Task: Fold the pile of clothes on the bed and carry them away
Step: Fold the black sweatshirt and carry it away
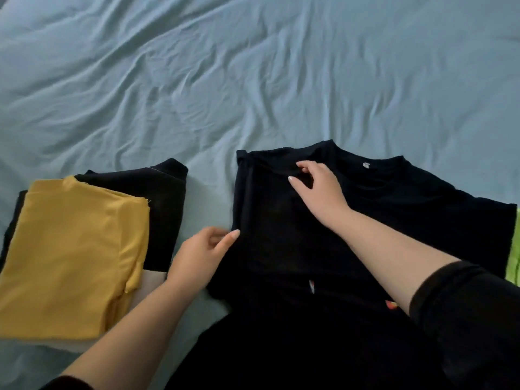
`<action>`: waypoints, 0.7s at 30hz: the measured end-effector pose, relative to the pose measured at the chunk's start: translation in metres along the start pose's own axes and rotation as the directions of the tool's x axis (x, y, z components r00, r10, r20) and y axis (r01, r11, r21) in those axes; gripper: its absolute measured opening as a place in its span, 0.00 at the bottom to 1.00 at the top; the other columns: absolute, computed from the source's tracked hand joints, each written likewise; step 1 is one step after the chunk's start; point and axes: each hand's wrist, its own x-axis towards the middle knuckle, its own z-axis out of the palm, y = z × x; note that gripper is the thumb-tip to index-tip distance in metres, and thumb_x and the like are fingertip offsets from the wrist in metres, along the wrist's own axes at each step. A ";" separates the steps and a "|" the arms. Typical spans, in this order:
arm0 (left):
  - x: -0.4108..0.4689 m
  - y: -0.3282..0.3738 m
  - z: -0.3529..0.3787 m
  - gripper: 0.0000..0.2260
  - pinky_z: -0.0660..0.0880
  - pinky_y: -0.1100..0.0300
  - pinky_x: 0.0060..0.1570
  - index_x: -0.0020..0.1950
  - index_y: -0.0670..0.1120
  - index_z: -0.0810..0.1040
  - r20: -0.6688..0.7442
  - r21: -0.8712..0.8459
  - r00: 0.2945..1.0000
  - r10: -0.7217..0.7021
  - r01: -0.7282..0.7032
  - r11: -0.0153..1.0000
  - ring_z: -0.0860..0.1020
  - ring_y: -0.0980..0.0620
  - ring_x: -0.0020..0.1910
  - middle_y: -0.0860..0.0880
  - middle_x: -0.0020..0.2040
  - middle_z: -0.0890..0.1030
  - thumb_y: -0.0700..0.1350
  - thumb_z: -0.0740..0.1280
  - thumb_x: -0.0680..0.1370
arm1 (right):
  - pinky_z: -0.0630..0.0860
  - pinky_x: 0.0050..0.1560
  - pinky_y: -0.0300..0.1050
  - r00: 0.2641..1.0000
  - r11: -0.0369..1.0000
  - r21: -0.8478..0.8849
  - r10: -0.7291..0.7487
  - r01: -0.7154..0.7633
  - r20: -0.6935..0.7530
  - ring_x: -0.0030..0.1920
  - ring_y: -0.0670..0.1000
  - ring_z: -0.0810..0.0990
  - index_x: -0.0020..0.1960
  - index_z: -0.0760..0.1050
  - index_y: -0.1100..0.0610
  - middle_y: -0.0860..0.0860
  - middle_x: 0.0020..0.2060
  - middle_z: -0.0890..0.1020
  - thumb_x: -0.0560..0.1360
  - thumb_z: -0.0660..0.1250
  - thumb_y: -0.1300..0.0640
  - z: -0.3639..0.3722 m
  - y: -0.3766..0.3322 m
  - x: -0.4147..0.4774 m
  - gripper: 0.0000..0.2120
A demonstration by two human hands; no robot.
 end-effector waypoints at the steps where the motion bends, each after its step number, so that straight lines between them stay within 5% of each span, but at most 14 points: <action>1: 0.009 0.014 0.000 0.16 0.76 0.61 0.44 0.49 0.55 0.80 0.028 -0.060 1.000 0.002 0.000 0.998 0.80 0.60 0.39 0.57 0.41 0.83 0.66 0.66 0.72 | 0.67 0.66 0.51 0.999 0.994 -0.106 0.027 -0.030 -0.030 0.64 0.51 0.72 0.68 0.69 0.49 0.49 0.64 0.74 0.76 0.63 0.43 -0.019 0.027 -0.007 0.23; 4: 0.043 0.061 0.005 0.18 0.78 0.67 0.40 0.52 0.49 0.81 0.160 -0.280 0.987 -0.014 0.059 0.958 0.84 0.58 0.40 0.54 0.42 0.86 0.61 0.70 0.72 | 0.54 0.73 0.59 0.970 0.879 -0.411 0.231 -0.240 -0.071 0.73 0.52 0.62 0.75 0.60 0.49 0.50 0.73 0.65 0.74 0.61 0.36 -0.085 0.106 -0.022 0.34; 9: 0.093 0.113 0.027 0.19 0.80 0.54 0.44 0.54 0.50 0.81 0.268 -0.375 0.958 -0.097 0.197 0.906 0.85 0.48 0.45 0.50 0.45 0.86 0.54 0.78 0.67 | 0.39 0.74 0.64 0.880 0.668 -0.643 0.475 -0.373 -0.018 0.78 0.52 0.40 0.78 0.39 0.48 0.52 0.78 0.44 0.62 0.59 0.22 -0.168 0.199 -0.022 0.56; 12: 0.106 0.122 0.043 0.19 0.81 0.51 0.46 0.53 0.51 0.81 0.245 -0.339 0.964 -0.107 0.188 0.922 0.85 0.46 0.44 0.49 0.45 0.86 0.53 0.79 0.65 | 0.37 0.72 0.64 0.890 0.689 -0.647 0.455 -0.328 0.034 0.78 0.54 0.46 0.77 0.38 0.49 0.54 0.78 0.52 0.58 0.63 0.21 -0.177 0.216 -0.008 0.61; 14: 0.111 0.123 0.053 0.19 0.80 0.52 0.44 0.54 0.50 0.80 0.190 -0.329 0.974 -0.121 0.179 0.927 0.84 0.45 0.45 0.48 0.46 0.85 0.51 0.79 0.66 | 0.45 0.72 0.63 0.915 0.716 -0.637 0.402 -0.287 0.040 0.72 0.56 0.62 0.75 0.52 0.49 0.53 0.69 0.68 0.60 0.65 0.24 -0.171 0.214 -0.004 0.53; 16: 0.113 0.121 0.059 0.18 0.79 0.52 0.43 0.56 0.49 0.79 0.145 -0.361 0.980 -0.137 0.181 0.915 0.83 0.44 0.47 0.47 0.49 0.84 0.48 0.78 0.68 | 0.57 0.66 0.58 0.943 0.735 -0.631 0.333 -0.247 0.019 0.62 0.55 0.72 0.63 0.63 0.47 0.49 0.52 0.77 0.65 0.66 0.28 -0.161 0.207 -0.008 0.35; 18: 0.113 0.121 0.059 0.14 0.79 0.50 0.46 0.54 0.49 0.79 0.120 -0.390 0.983 -0.138 0.174 0.904 0.82 0.44 0.48 0.45 0.51 0.83 0.46 0.76 0.71 | 0.62 0.59 0.54 0.969 0.766 -0.609 0.248 -0.206 -0.015 0.53 0.54 0.76 0.51 0.63 0.46 0.45 0.39 0.74 0.72 0.62 0.33 -0.152 0.202 -0.022 0.20; 21: 0.108 0.124 0.052 0.11 0.78 0.44 0.53 0.56 0.49 0.78 0.096 -0.377 0.988 -0.122 0.150 0.914 0.82 0.42 0.49 0.44 0.51 0.83 0.45 0.73 0.74 | 0.64 0.59 0.52 0.984 0.841 -0.514 0.175 -0.167 -0.034 0.46 0.51 0.74 0.47 0.65 0.47 0.43 0.37 0.71 0.75 0.52 0.31 -0.142 0.196 -0.044 0.20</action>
